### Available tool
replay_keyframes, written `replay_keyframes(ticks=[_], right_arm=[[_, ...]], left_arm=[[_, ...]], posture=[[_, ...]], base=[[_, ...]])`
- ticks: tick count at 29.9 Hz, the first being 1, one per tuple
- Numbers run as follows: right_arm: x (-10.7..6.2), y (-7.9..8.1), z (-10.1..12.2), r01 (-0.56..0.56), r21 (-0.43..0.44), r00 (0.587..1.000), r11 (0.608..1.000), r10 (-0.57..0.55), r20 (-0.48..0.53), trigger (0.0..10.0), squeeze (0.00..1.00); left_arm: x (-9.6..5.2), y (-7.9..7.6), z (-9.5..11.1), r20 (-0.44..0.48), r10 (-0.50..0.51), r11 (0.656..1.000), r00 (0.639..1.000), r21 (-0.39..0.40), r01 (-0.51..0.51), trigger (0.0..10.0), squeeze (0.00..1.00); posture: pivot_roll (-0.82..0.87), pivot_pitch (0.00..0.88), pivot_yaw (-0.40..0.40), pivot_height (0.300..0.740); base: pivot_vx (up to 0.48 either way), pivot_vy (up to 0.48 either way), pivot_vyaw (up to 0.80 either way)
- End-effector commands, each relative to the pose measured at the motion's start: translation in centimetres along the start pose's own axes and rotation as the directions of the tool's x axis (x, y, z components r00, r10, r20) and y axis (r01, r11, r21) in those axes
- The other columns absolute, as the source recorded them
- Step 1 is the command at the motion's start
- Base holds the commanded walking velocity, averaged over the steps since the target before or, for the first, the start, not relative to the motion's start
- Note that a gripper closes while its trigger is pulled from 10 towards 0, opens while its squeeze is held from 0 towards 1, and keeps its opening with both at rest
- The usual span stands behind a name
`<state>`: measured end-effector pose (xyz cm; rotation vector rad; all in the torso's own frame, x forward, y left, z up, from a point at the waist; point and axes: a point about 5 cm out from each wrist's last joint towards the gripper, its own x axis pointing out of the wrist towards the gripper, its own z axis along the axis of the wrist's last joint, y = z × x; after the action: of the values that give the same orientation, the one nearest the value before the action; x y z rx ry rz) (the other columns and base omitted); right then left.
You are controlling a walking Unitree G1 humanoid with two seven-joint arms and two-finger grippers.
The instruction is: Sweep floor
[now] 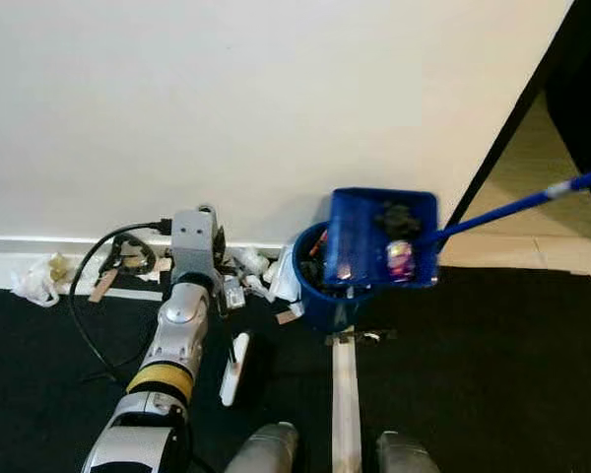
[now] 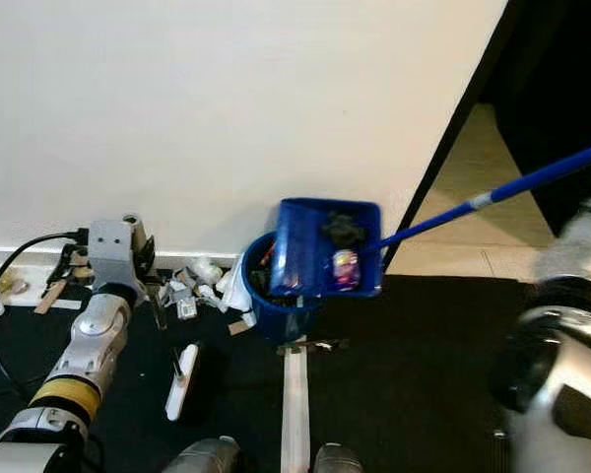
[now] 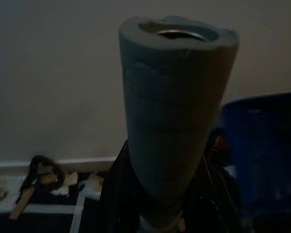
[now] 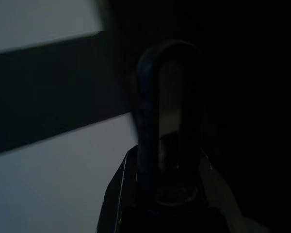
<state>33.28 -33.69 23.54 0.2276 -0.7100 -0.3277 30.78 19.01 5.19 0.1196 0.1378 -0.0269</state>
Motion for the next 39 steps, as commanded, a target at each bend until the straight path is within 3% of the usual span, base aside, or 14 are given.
replay_keyframes(ticks=[1,10,18,25,31,39], right_arm=[[1.2,0.8,1.9,-0.026,-0.035,0.993,0.999,0.03,0.113,10.0,0.0],[1.4,4.6,1.3,-0.05,-0.13,0.985,0.99,0.071,0.16,10.0,0.0],[1.7,4.9,1.6,0.018,-0.136,0.982,0.991,0.008,0.191,10.0,0.0],[1.4,5.3,1.4,0.058,-0.22,0.978,0.974,-0.012,0.207,10.0,0.0],[0.7,8.1,0.7,0.031,-0.302,0.97,0.953,0.045,0.24,10.0,0.0],[0.2,9.4,0.3,0.076,-0.312,0.961,0.947,0.013,0.276,10.0,0.0]], left_arm=[[0.0,0.1,0.5,0.034,0.004,1.0,0.999,0.014,-0.005,10.0,0.0],[0.0,0.1,0.6,0.045,0.007,1.0,0.999,0.011,-0.008,10.0,0.0],[-0.1,0.2,0.5,0.046,0.008,1.0,0.999,0.004,-0.008,10.0,0.0],[-0.1,0.0,0.4,0.042,-0.005,1.0,0.999,0.009,0.005,10.0,0.0],[-0.1,-0.3,0.4,0.048,-0.007,1.0,0.999,0.005,0.007,10.0,0.0],[-0.1,-0.2,0.4,0.052,-0.002,1.0,0.999,0.001,0.001,10.0,0.0]], posture=[[0.06,0.004,-0.017,0.74],[0.06,0.004,-0.023,0.74],[0.06,0.001,-0.025,0.74],[0.06,0.002,-0.023,0.74],[0.06,0.0,-0.034,0.74],[0.06,0.0,-0.037,0.74]], base=[[0.0,0.0,0.0],[0.0,0.0,0.0],[0.0,0.0,0.0],[0.0,0.0,0.0],[0.0,0.0,0.0],[0.0,0.0,0.0]])
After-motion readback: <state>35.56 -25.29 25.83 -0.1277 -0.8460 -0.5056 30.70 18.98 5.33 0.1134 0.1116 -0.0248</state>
